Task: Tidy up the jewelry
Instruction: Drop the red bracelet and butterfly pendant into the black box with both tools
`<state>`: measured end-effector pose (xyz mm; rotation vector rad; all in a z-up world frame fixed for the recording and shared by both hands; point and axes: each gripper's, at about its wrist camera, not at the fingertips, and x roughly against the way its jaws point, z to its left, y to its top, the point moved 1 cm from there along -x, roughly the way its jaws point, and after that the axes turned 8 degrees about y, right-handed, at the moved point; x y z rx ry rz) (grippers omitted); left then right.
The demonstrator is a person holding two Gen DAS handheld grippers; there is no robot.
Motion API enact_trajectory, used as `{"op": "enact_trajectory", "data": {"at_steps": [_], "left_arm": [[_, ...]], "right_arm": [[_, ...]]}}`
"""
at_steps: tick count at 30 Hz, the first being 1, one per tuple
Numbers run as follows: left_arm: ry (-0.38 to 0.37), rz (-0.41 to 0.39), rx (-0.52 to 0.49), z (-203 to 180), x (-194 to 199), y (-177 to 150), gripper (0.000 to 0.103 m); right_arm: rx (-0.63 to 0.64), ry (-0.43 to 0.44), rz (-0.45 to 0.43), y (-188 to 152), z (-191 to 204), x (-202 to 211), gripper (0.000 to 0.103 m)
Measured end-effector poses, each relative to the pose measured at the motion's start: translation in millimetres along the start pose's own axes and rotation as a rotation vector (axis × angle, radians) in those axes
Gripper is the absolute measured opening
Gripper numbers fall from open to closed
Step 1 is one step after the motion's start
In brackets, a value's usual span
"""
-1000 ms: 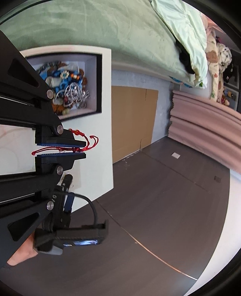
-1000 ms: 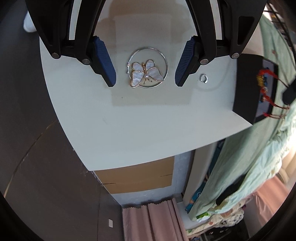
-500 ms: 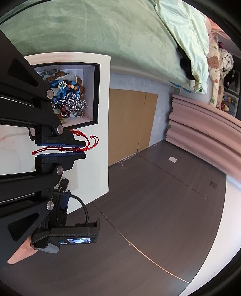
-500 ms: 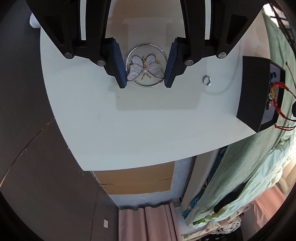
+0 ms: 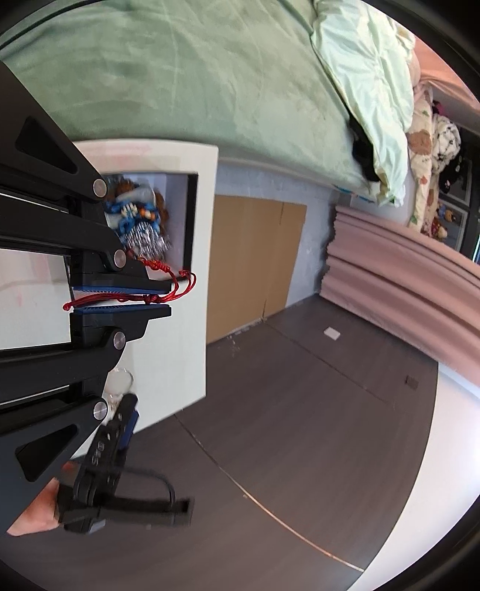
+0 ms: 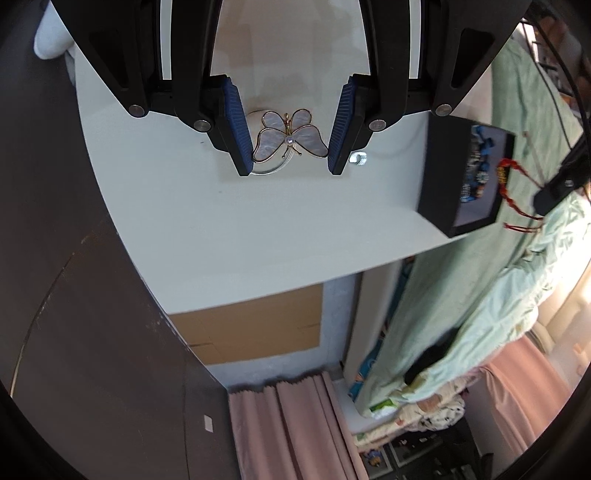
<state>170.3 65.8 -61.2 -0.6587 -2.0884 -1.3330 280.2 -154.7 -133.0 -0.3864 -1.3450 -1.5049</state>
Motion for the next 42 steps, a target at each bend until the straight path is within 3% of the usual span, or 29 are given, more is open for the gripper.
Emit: {"op": "enact_trajectory", "data": {"at_steps": [8, 10, 11, 12, 13, 28, 42], "left_arm": [[0.044, 0.098, 0.093, 24.5, -16.9, -9.9, 0.006], [0.063, 0.118, 0.101, 28.1, -19.3, -11.4, 0.020], [0.068, 0.117, 0.102, 29.4, -18.3, -12.3, 0.050], [0.061, 0.108, 0.110, 31.2, -15.5, -13.0, 0.089], [0.052, 0.097, 0.121, 32.2, -13.2, -12.8, 0.102], [0.117, 0.019, 0.179, 67.3, 22.8, -3.7, 0.102], [0.152, 0.007, 0.242, 102.6, 36.2, -0.7, 0.102]], "right_arm": [[0.031, 0.076, -0.062, -13.3, 38.6, 18.6, 0.043], [0.039, 0.090, -0.070, -16.6, 48.2, 19.1, 0.043], [0.042, 0.095, -0.073, -18.9, 51.8, 19.4, 0.043], [0.044, 0.105, -0.080, -19.2, 56.7, 19.6, 0.043], [0.046, 0.114, -0.086, -19.4, 59.7, 20.2, 0.043], [0.031, 0.342, -0.168, -9.0, 113.9, 7.6, 0.043], [0.017, 0.432, -0.192, -3.6, 143.1, -20.1, 0.043]]}}
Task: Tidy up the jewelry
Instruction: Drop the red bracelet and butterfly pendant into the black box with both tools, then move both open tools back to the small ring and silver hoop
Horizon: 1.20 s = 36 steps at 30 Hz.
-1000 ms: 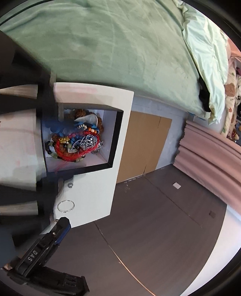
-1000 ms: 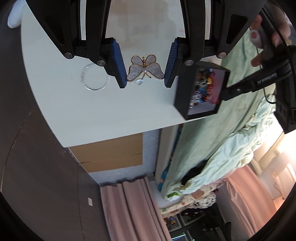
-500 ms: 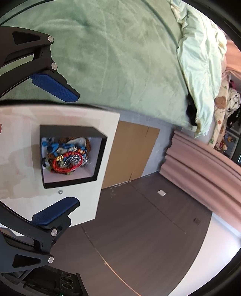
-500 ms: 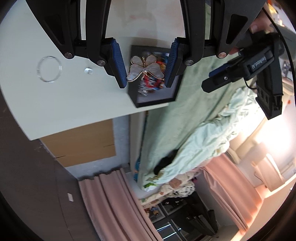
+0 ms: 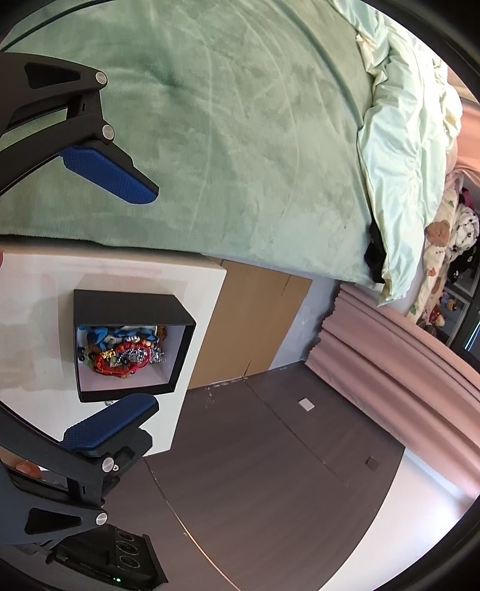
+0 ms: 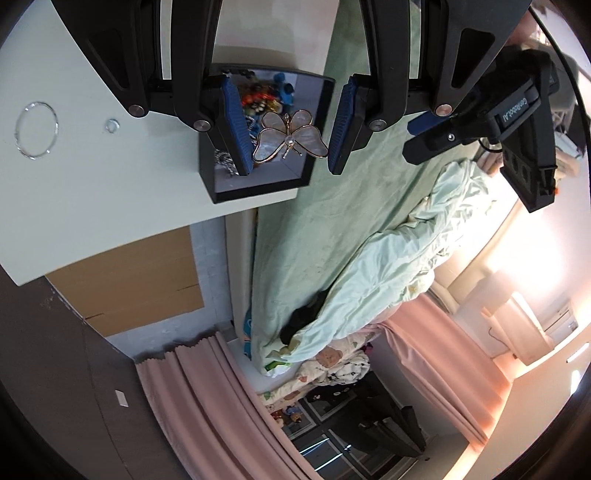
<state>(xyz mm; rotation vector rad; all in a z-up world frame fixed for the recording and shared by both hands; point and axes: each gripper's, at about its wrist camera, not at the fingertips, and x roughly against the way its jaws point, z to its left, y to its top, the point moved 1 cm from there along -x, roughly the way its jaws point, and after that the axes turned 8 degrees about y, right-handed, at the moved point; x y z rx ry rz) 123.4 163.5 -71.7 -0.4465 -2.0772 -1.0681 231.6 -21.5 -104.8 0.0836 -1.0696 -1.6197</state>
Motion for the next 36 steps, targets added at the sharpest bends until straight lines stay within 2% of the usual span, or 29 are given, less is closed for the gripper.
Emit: {"op": "enact_trajectory", "data": {"at_steps": [4, 6, 8, 9, 15, 23, 25, 29, 36], "left_arm": [[0.000, 0.003, -0.001, 0.4, 0.2, -0.5, 0.102], [0.000, 0.002, -0.004, -0.1, 0.4, -0.8, 0.102], [-0.004, 0.003, -0.009, -0.9, 0.6, -1.8, 0.102], [-0.006, 0.004, -0.012, -1.7, 0.9, -2.3, 0.102], [-0.013, 0.001, -0.035, -8.7, 3.6, -5.9, 0.103], [-0.032, -0.006, -0.079, -31.3, 4.9, -14.3, 0.102], [-0.039, -0.009, -0.094, -39.7, 4.8, -17.4, 0.103], [-0.055, -0.011, -0.132, -56.3, 4.3, -22.8, 0.102], [-0.075, -0.009, -0.209, -88.4, 1.3, -36.8, 0.102]], "right_arm": [[0.011, 0.003, 0.024, 0.6, 0.9, -7.5, 0.046], [-0.012, 0.005, 0.052, 0.7, -2.9, -11.0, 0.072], [-0.023, -0.003, 0.054, 0.5, -5.7, -7.7, 0.085], [-0.022, -0.006, 0.057, -0.1, -6.5, -5.5, 0.088], [-0.052, -0.032, 0.044, -1.7, -17.3, 21.4, 0.089], [-0.055, -0.122, 0.010, -3.9, -32.2, 62.7, 0.089], [-0.065, -0.148, 0.015, -3.1, -37.9, 72.4, 0.089], [-0.034, -0.262, 0.034, -3.7, -45.8, 91.7, 0.089], [-0.031, -0.307, 0.056, -2.9, -63.5, 115.1, 0.089]]}}
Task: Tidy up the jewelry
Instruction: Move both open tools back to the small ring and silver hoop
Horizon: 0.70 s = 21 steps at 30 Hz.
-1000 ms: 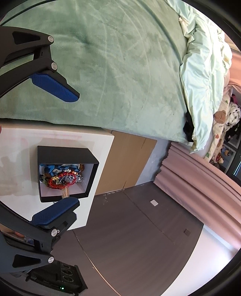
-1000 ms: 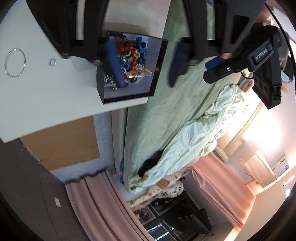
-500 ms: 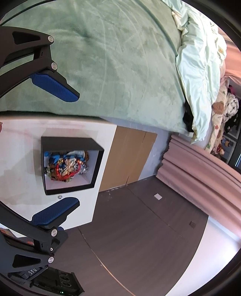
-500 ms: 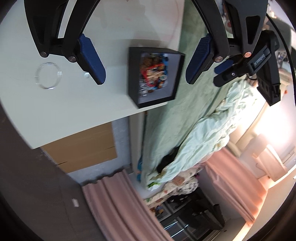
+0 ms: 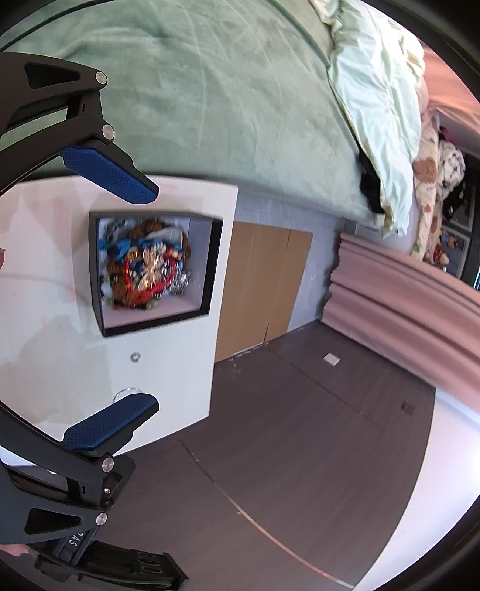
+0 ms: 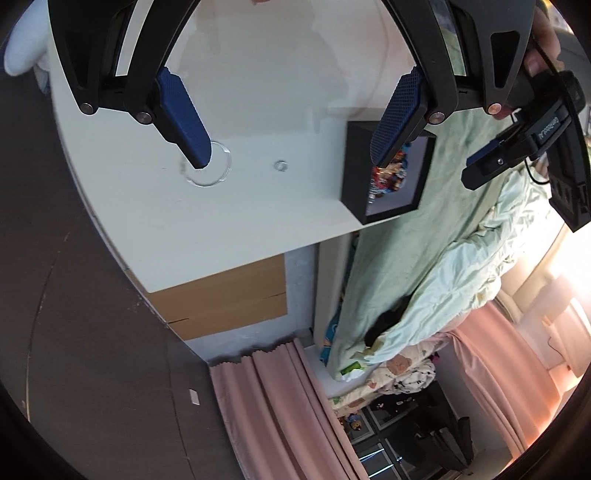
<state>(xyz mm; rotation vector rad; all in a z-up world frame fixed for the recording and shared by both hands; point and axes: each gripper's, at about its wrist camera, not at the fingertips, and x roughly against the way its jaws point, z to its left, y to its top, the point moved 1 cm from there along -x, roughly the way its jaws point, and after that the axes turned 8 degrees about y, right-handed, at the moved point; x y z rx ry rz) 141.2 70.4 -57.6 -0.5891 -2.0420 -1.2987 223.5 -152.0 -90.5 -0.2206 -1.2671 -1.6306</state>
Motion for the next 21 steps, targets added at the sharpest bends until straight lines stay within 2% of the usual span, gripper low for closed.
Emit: {"op": "enact_trajectory", "data": {"at_steps": [3, 5, 15, 19, 21], "left_arm": [[0.000, -0.001, -0.042, -13.7, -3.9, -2.8, 0.103], [-0.005, 0.003, -0.064, -21.4, -7.2, -4.2, 0.102], [-0.033, 0.027, -0.134, -55.5, -26.4, -6.9, 0.102], [-0.043, 0.053, -0.173, -68.7, -38.3, -8.0, 0.102], [-0.047, 0.066, -0.192, -74.8, -44.8, -8.9, 0.099]], "right_arm": [[0.003, -0.014, 0.001, -0.8, -9.5, 7.4, 0.091], [-0.002, -0.024, 0.004, -0.3, -16.2, 9.7, 0.103], [-0.079, -0.052, 0.012, 3.5, -55.1, 23.2, 0.103], [-0.107, -0.093, 0.019, 6.5, -71.6, 26.4, 0.103], [-0.126, -0.101, 0.021, 7.7, -77.5, 25.8, 0.103]]}}
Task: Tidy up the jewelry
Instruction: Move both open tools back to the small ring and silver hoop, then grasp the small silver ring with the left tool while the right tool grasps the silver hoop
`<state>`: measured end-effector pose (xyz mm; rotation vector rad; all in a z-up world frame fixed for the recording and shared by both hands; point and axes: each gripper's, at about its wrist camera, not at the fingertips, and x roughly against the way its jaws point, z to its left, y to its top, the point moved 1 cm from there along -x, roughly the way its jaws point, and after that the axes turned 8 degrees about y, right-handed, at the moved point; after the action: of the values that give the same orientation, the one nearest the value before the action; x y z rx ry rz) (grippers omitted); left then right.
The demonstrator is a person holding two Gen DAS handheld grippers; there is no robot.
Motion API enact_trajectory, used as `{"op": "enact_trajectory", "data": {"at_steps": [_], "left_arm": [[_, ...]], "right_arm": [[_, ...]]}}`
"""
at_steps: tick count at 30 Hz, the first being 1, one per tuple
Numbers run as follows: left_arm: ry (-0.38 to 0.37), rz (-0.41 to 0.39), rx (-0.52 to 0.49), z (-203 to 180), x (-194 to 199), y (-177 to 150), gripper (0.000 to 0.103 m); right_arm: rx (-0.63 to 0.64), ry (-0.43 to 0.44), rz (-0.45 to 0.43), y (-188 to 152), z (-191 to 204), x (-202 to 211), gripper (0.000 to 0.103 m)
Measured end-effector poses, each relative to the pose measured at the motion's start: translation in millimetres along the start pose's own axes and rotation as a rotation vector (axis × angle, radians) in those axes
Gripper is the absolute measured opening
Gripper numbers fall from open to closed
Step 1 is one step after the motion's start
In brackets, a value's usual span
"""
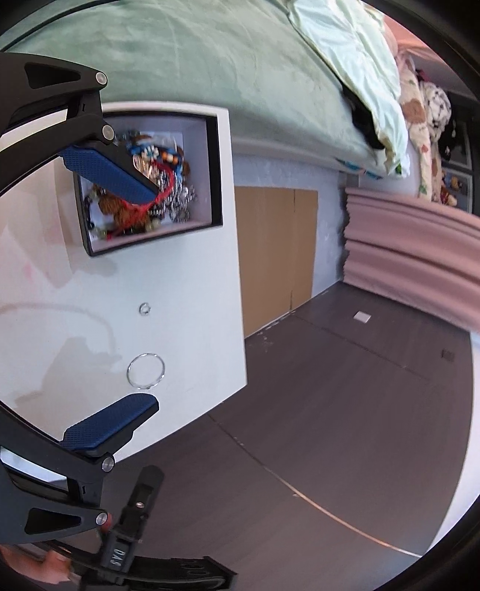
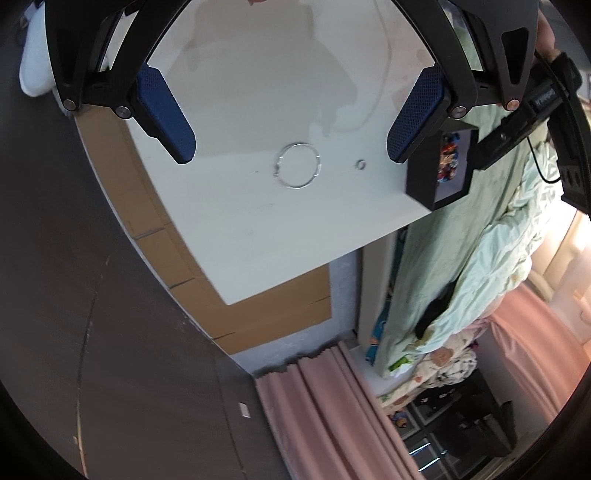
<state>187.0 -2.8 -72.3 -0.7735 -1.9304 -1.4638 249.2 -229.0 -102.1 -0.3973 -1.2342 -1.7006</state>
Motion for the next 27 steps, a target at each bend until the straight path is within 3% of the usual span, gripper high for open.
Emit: {"op": "enact_trajectory", "data": {"at_steps": [1, 6, 8, 13, 17, 22, 27], "left_arm": [[-0.002, 0.006, -0.008, -2.4, -3.7, 0.4, 0.096], [0.006, 0.050, -0.042, -16.2, -25.9, 1.2, 0.060], [-0.006, 0.067, -0.048, -21.3, -33.6, 0.8, 0.054], [0.017, 0.115, -0.089, -33.7, -54.4, -1.2, 0.044], [0.051, 0.136, -0.119, -39.2, -68.9, -4.2, 0.039], [0.107, 0.140, -0.193, -50.5, -84.0, -16.2, 0.036], [0.156, 0.159, -0.256, -58.3, -96.6, -24.9, 0.034]], "right_arm": [[-0.016, -0.001, 0.001, 1.1, -3.3, -1.0, 0.103], [-0.088, 0.027, -0.006, 7.6, -18.3, -2.9, 0.103], [-0.098, 0.034, -0.013, 9.6, -21.5, -3.2, 0.103], [-0.100, 0.010, -0.016, 16.1, -25.8, -6.9, 0.101], [-0.082, -0.021, 0.002, 18.1, -26.0, -12.6, 0.084], [-0.020, -0.082, 0.023, 20.0, -23.1, -18.6, 0.084], [-0.016, -0.082, 0.031, 24.1, -26.9, -18.9, 0.084]]}}
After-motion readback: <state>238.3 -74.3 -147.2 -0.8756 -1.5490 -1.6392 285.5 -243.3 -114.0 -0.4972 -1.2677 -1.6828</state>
